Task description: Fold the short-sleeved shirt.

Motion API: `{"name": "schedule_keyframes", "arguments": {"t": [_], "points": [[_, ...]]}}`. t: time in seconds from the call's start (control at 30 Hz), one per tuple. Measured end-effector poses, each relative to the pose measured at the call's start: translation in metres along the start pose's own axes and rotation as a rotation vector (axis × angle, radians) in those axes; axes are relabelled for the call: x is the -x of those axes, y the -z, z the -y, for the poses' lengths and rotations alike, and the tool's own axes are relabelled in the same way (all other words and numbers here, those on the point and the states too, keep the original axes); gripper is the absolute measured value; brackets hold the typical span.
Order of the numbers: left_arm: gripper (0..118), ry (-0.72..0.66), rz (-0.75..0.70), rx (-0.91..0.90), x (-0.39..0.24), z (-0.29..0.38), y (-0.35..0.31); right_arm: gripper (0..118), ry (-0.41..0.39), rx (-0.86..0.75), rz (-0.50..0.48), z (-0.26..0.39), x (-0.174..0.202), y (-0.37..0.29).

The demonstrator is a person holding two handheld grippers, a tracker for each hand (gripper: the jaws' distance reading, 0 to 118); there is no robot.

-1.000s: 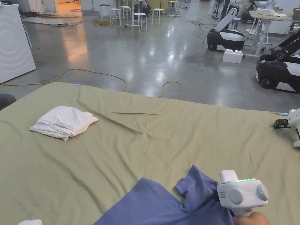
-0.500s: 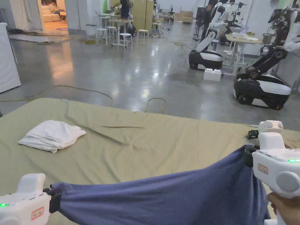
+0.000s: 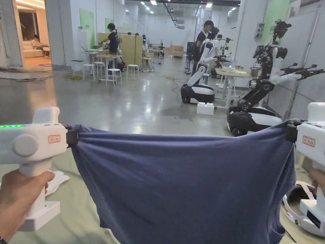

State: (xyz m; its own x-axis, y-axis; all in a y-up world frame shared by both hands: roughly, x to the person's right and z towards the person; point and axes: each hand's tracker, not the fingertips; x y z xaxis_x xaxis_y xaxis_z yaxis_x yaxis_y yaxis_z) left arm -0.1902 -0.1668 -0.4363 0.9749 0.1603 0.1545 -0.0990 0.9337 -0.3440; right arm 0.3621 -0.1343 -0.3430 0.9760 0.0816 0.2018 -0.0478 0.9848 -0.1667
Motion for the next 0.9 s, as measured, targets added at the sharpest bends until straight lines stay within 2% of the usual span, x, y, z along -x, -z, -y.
{"name": "schedule_keyframes", "arguments": {"t": [0.5,0.7,0.9], "points": [[6,0.039,-0.020,-0.063,-0.001,-0.114,0.039,3,-0.057,-0.090,0.053,-0.078,0.016,0.044],[6,0.041,-0.041,-0.098,0.000,-0.127,0.048,3,-0.055,-0.113,0.063,-0.098,0.026,0.059],[6,0.033,-0.041,-0.076,0.009,-0.094,0.057,3,-0.072,-0.093,0.062,-0.069,0.031,0.059]]}}
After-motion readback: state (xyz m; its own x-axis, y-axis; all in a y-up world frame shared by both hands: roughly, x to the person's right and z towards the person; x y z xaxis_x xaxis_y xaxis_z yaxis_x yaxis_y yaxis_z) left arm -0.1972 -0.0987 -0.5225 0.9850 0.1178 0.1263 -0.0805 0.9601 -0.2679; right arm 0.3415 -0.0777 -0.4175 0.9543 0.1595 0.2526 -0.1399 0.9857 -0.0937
